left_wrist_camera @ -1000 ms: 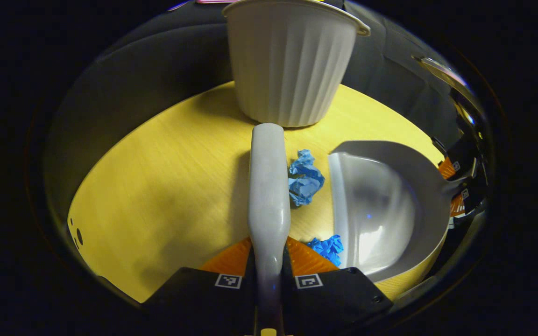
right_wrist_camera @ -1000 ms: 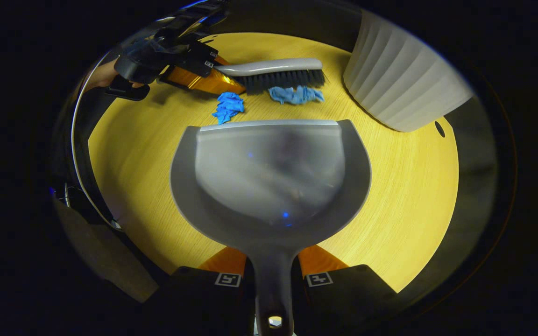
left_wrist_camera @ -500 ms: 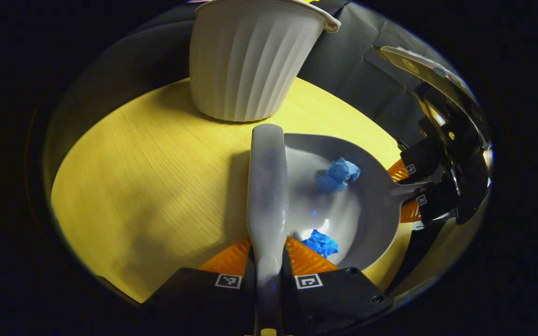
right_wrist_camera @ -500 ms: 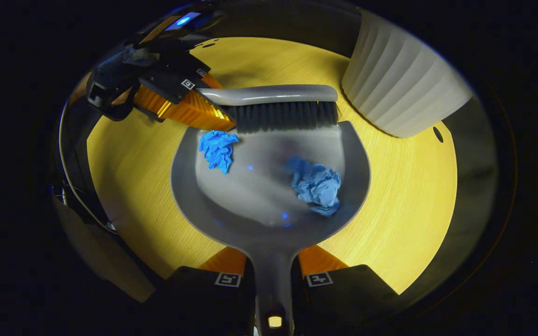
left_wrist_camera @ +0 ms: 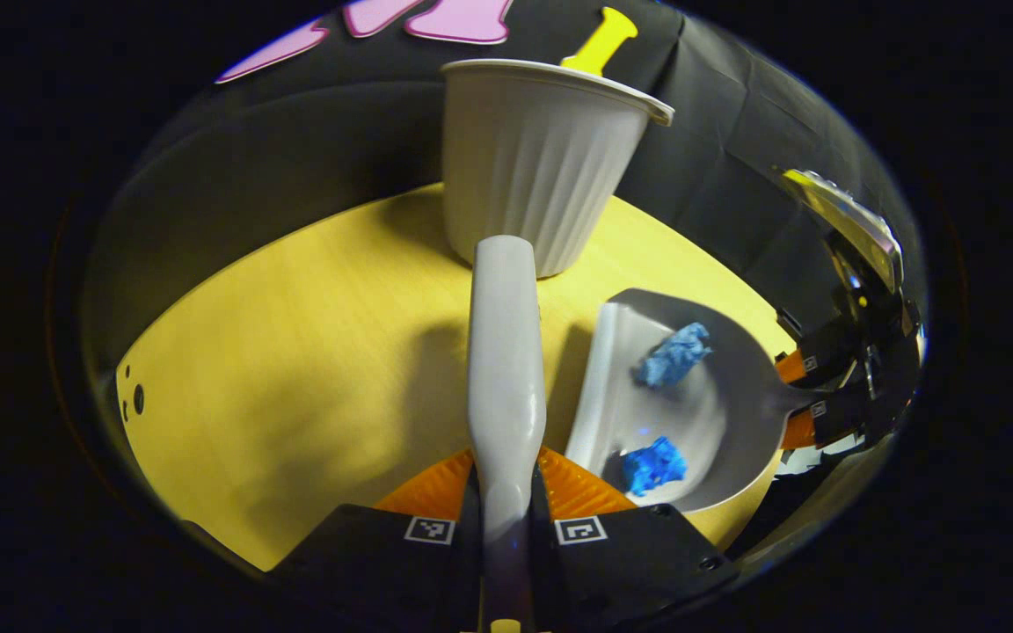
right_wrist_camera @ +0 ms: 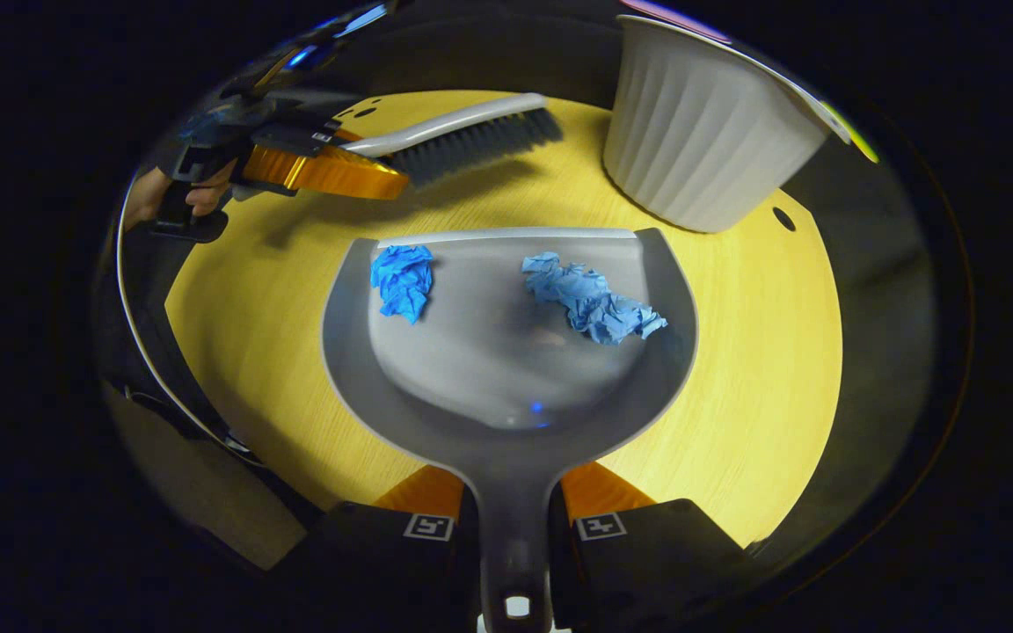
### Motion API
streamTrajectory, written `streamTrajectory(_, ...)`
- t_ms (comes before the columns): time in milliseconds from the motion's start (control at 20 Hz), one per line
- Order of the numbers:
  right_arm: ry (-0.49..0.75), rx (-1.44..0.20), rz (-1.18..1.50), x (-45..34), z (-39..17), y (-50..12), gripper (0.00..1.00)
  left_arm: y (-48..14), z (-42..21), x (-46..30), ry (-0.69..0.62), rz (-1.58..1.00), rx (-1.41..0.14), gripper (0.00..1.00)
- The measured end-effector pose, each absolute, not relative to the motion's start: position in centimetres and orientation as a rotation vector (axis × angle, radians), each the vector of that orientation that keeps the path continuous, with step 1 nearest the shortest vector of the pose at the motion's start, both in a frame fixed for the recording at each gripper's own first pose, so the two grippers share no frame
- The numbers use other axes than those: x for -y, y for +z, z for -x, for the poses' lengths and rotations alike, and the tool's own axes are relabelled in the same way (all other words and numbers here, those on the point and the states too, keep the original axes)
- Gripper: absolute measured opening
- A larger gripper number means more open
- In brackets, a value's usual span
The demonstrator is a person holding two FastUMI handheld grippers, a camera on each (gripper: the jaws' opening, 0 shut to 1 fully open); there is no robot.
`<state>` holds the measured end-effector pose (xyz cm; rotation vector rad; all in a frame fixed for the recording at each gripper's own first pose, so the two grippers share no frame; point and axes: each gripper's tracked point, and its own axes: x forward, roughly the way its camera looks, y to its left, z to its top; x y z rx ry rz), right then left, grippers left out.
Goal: Pick up the small broom and dustpan from the desktop, sweep the trash into the dustpan with the broom, and then empty the trash into the garbage bin.
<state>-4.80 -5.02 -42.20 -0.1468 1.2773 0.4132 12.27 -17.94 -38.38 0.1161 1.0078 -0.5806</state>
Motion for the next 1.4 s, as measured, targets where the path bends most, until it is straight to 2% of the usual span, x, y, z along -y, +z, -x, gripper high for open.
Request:
streamTrajectory(450,0.223,-1.257,0.047,3.8,5.0,-39.6,0.35,-43.5,-8.1,10.4,-0.366,-0.059,-1.044,0.29)
streamTrajectory(900,0.097,-1.166,-0.064,2.5,3.5,-37.0,0.36,-43.2,-2.7,7.7,-0.354,0.024,-1.032,0.27)
streamTrajectory(1150,0.047,-1.139,-0.085,2.6,3.7,-37.4,0.35,-43.6,-1.8,7.2,-0.326,0.076,-1.031,0.27)
streamTrajectory(1400,-0.004,-1.163,0.003,2.2,3.7,-37.9,0.36,-44.9,-2.5,7.8,-0.299,0.096,-1.056,0.29)
